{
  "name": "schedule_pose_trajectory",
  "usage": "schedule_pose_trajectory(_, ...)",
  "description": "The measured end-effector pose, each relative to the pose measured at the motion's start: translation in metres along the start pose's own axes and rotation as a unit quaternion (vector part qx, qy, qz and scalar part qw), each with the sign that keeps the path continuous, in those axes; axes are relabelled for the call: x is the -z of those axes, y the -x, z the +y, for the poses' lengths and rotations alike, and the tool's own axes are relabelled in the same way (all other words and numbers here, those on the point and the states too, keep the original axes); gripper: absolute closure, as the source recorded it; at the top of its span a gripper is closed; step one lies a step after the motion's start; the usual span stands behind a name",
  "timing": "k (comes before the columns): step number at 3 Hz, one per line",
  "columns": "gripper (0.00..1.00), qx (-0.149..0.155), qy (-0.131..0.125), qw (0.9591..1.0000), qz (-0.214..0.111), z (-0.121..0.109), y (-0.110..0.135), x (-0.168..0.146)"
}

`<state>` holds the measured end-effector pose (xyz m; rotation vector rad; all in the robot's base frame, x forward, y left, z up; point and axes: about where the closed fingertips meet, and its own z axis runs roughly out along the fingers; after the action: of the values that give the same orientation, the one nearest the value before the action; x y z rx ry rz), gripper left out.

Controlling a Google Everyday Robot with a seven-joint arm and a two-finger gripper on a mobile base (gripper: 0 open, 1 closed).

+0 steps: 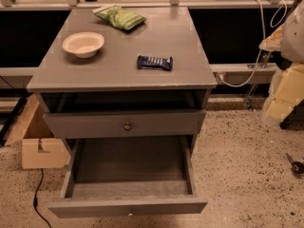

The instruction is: Place rxbar blueberry into middle drawer

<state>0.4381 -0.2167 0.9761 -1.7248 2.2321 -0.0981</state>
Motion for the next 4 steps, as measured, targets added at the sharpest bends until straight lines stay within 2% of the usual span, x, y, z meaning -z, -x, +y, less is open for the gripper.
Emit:
schedule_pose_trajectory(1, 0.0, 0.0, -0.001, 1.0, 0.0, 0.0, 0.0, 0.0)
schedule_pose_trajectory(2, 0.0, 0.0, -0.004, 0.9995, -0.03, -0.021, 0.021, -0.027)
schedule_pose_trajectory(3, 0.0, -0.001, -0.006, 0.9994, -0.034, -0.024, 0.023, -0.028)
schedule_pose_trajectory(4, 0.0, -0.01, -0.028, 0.9952, -0.093, -0.067, 0.05, -0.045)
